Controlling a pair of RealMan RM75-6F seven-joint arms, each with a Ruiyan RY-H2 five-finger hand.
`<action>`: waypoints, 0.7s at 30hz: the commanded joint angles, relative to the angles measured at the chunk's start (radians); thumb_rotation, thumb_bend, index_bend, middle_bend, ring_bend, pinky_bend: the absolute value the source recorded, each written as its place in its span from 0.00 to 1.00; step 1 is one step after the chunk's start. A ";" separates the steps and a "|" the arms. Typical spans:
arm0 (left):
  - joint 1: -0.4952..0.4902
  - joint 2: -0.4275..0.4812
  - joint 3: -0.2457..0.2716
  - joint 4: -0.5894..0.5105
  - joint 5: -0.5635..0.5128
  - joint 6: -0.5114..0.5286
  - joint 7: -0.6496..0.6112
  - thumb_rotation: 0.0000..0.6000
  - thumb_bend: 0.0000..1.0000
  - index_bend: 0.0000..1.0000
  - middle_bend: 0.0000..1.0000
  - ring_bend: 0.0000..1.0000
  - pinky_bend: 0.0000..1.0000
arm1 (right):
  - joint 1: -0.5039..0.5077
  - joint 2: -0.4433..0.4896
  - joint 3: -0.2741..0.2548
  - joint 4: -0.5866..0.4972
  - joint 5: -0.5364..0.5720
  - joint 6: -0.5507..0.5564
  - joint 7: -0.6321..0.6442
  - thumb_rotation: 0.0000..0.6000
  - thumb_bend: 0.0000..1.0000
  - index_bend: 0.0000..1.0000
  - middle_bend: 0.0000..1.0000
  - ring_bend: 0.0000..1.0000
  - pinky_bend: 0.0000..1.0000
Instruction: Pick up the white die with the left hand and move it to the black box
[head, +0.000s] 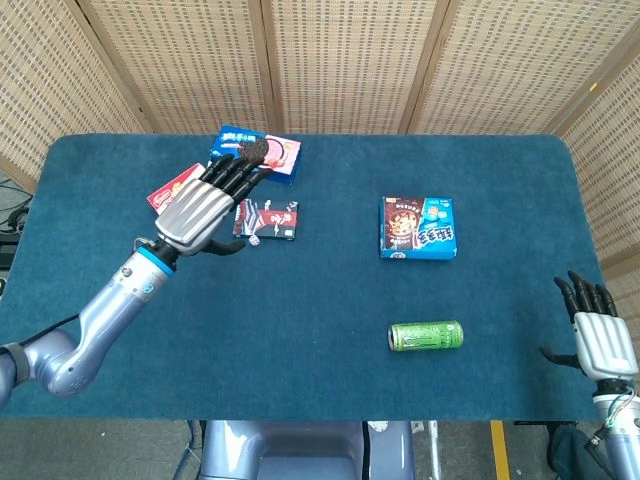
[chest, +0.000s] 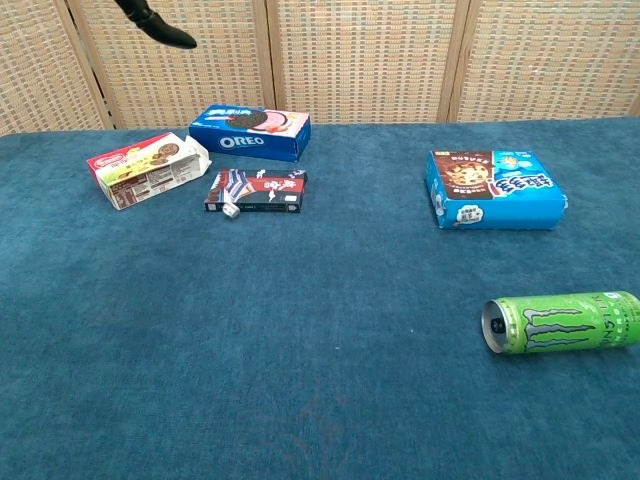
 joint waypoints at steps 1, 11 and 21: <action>0.057 0.047 0.026 -0.029 0.023 0.047 -0.026 1.00 0.11 0.00 0.00 0.00 0.00 | -0.002 0.001 -0.001 -0.001 -0.002 0.003 0.002 1.00 0.00 0.00 0.00 0.00 0.00; 0.406 0.119 0.179 -0.062 0.079 0.419 -0.064 1.00 0.00 0.00 0.00 0.00 0.00 | -0.008 0.004 -0.011 -0.008 -0.023 0.014 0.007 1.00 0.00 0.00 0.00 0.00 0.00; 0.691 -0.017 0.305 0.176 0.113 0.639 -0.256 1.00 0.00 0.00 0.00 0.00 0.00 | -0.031 0.017 -0.005 -0.007 -0.047 0.070 0.049 1.00 0.00 0.00 0.00 0.00 0.00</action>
